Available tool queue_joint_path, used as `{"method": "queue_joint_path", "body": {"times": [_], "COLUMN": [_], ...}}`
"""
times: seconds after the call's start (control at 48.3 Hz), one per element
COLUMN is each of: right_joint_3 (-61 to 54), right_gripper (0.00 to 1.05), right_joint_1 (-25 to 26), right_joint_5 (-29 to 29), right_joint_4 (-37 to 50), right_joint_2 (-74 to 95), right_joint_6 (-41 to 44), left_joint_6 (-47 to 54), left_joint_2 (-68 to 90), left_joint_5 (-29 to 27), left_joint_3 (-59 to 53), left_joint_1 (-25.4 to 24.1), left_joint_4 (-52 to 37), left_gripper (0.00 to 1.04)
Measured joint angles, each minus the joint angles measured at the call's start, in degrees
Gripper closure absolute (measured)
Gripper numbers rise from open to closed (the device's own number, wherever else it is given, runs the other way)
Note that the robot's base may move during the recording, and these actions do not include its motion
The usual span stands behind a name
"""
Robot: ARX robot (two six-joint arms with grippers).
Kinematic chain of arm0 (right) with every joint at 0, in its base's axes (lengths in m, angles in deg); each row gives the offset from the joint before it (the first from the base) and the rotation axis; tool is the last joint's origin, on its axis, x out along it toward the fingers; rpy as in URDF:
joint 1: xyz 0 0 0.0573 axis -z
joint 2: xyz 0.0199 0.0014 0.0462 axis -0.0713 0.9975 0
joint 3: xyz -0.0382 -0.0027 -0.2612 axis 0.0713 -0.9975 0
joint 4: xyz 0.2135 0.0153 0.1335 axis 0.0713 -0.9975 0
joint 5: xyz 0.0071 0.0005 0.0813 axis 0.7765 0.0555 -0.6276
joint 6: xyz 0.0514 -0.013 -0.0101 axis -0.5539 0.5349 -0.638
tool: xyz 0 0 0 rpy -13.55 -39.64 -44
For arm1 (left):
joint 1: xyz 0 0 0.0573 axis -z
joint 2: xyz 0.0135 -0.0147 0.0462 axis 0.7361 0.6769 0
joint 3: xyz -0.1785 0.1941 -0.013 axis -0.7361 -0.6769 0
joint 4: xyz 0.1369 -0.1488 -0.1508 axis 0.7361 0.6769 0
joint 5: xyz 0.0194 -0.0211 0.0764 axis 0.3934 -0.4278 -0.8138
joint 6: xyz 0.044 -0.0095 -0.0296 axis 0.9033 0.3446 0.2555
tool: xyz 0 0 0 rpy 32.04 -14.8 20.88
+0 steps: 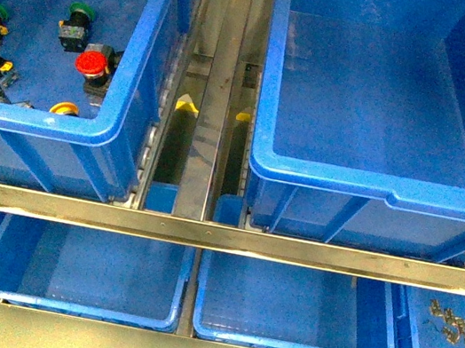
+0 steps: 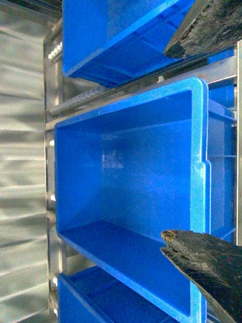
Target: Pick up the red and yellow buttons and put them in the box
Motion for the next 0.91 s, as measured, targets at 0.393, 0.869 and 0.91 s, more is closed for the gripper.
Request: {"method": "queue_joint_path", "body": {"times": [0.393,0.869,0.91], "right_joint_3": [0.0,0.0,0.0], "right_gripper": [0.06,0.06,0.06], "right_joint_1": [0.0,0.0,0.0], "right_joint_5": [0.0,0.0,0.0], "right_joint_4": [0.0,0.0,0.0], "right_joint_2": [0.0,0.0,0.0], "right_joint_6": [0.0,0.0,0.0], "left_joint_6": [0.0,0.0,0.0], "left_joint_2": [0.0,0.0,0.0], "left_joint_5": [0.0,0.0,0.0], "left_joint_3": [0.0,0.0,0.0], "left_joint_1": [0.0,0.0,0.0], "left_joint_4": [0.0,0.0,0.0], "left_gripper": [0.08,0.08,0.08]}}
